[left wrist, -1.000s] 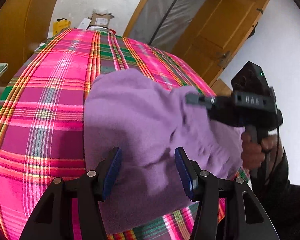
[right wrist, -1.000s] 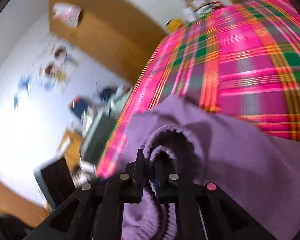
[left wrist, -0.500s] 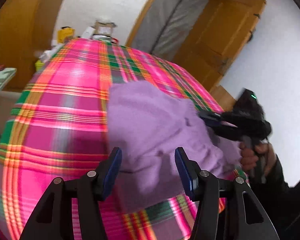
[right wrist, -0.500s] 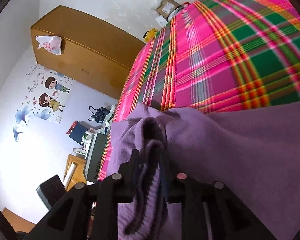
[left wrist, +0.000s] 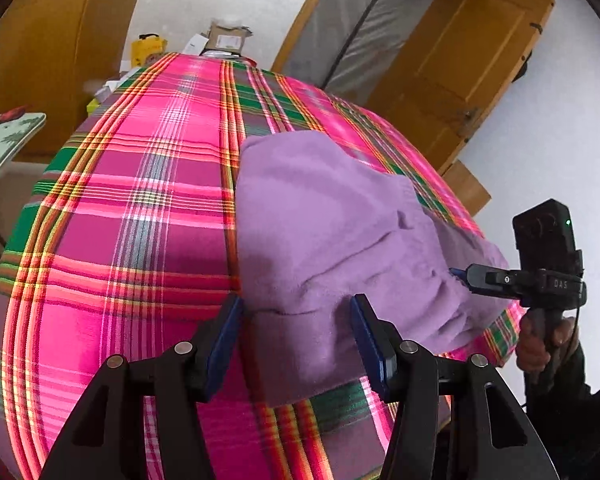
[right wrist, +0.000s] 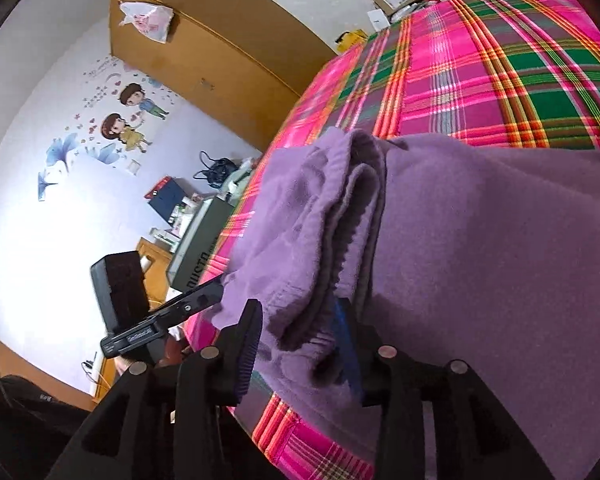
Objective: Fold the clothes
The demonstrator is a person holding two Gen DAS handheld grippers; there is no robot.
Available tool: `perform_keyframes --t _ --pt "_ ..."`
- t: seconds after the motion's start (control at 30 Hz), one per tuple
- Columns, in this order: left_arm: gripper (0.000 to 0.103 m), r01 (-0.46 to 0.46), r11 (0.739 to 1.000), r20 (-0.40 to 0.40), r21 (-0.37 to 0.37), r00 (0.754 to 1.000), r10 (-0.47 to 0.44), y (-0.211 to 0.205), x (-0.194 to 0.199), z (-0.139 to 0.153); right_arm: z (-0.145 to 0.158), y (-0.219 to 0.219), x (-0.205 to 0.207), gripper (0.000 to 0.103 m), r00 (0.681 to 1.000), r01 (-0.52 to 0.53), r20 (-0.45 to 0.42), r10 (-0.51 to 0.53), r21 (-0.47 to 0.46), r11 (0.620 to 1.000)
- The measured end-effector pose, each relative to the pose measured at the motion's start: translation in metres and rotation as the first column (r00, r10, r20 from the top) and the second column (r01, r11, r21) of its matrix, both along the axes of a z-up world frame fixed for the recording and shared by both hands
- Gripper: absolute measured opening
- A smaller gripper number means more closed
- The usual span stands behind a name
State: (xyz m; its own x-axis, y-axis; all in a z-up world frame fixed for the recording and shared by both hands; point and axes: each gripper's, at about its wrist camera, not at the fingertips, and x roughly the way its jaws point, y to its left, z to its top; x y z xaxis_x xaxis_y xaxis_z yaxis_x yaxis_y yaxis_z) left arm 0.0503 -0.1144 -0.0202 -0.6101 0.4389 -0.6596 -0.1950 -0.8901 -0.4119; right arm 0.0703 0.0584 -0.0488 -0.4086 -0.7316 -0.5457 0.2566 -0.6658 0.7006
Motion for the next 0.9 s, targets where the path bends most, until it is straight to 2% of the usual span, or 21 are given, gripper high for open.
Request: perform_keyframes --t 0.13,0.27,0.4,0.43,0.47,0.5,0.73,0.9 --pt "0.057 -0.005 1.0 -0.006 0.002 1.0 0.005 0.0 0.007 0.002 0.012 0.004 0.004 0.039 0.998 0.008 -0.055 -0.008 -0.01 1.0" --pt "0.057 -0.005 1.0 -0.001 -0.01 1.0 0.005 0.006 0.009 0.001 0.004 -0.011 -0.002 0.04 0.999 -0.04 -0.017 0.041 0.033 0.999" --pt "0.057 -0.001 1.0 0.006 -0.017 1.0 0.001 0.009 0.01 -0.002 0.003 -0.022 -0.001 0.04 0.996 -0.071 -0.05 0.073 0.051 0.996" --pt "0.057 0.0 1.0 0.009 -0.018 1.0 0.0 0.01 0.01 -0.002 0.004 -0.023 0.0 0.035 0.995 -0.076 -0.058 0.079 0.057 0.996" --pt "0.057 0.001 1.0 0.01 -0.02 1.0 -0.001 0.01 0.01 -0.003 0.005 -0.026 0.0 0.019 0.993 -0.085 -0.071 0.091 0.075 0.994" --pt "0.057 0.002 1.0 0.01 -0.02 1.0 -0.001 0.01 0.011 -0.003 0.008 -0.028 0.002 0.01 0.992 -0.09 -0.081 0.098 0.092 0.992" --pt "0.057 0.015 1.0 0.015 -0.009 1.0 -0.015 0.009 0.018 -0.003 0.025 -0.015 0.017 0.007 0.987 -0.057 -0.143 0.069 0.084 0.995" --pt "0.057 0.033 0.999 0.015 0.008 0.999 -0.033 0.009 0.028 -0.002 0.009 -0.002 0.02 0.003 0.996 -0.025 -0.084 0.033 0.099 0.995"
